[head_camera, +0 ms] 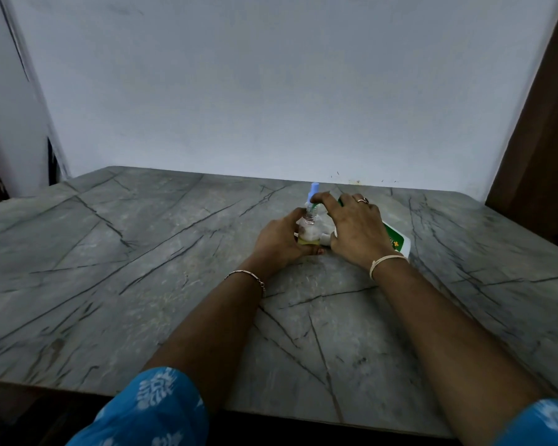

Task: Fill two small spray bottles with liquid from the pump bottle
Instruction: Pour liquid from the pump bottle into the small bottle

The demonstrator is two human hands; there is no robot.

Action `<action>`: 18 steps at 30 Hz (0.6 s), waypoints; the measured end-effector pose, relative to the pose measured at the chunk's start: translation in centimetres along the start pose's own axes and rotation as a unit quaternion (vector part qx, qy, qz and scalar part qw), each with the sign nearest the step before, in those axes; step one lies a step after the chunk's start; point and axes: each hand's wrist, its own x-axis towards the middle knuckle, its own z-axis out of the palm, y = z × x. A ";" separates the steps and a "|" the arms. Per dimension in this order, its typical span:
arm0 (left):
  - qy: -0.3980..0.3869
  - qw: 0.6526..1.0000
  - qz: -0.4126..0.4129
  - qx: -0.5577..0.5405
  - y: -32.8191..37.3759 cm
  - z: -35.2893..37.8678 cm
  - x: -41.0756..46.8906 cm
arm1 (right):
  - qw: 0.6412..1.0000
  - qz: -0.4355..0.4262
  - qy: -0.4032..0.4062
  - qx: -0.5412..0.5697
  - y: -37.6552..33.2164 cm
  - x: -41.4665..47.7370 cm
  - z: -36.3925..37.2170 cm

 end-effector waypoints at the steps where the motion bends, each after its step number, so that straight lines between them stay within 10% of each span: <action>1: 0.001 1.000 0.000 0.001 -0.1 0.0 0.0 | 1.000 -0.002 -0.002 0.001 0.1 0.0 0.0; 18: 0.020 0.999 0.022 0.013 0.2 0.0 -0.3 | 1.000 0.000 -0.019 -0.007 0.1 -0.1 -0.1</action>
